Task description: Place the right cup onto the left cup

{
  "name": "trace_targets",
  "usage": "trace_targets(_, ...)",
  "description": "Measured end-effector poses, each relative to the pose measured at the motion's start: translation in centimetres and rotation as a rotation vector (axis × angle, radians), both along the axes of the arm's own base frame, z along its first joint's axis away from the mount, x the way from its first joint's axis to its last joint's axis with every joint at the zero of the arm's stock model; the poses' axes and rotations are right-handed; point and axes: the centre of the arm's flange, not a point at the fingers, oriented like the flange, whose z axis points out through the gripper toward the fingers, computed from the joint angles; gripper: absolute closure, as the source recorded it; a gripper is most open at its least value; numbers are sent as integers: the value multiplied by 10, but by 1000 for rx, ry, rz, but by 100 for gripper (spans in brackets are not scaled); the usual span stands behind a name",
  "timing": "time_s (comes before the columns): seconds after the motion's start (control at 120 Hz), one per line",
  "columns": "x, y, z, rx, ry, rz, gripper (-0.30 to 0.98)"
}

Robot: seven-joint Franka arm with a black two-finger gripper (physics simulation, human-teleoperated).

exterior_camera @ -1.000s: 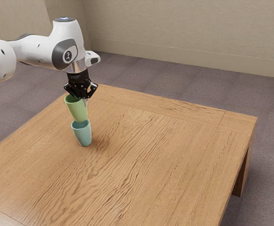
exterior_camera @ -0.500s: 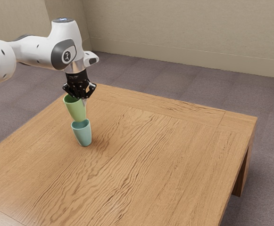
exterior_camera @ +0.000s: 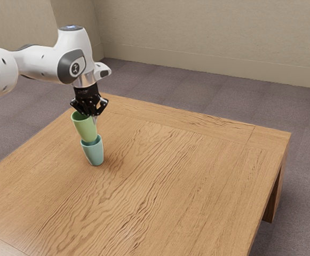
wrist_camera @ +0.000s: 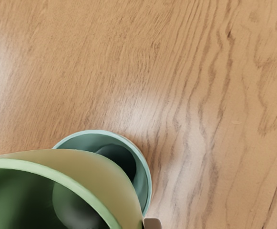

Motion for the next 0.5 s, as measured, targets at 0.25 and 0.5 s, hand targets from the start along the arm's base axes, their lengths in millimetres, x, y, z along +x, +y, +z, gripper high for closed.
trace_targets(0.25, 5, -2, -1, 0, 0, -6, 79)
trace_targets(0.5, 6, -1, -7, -1, 8, -5, 79)
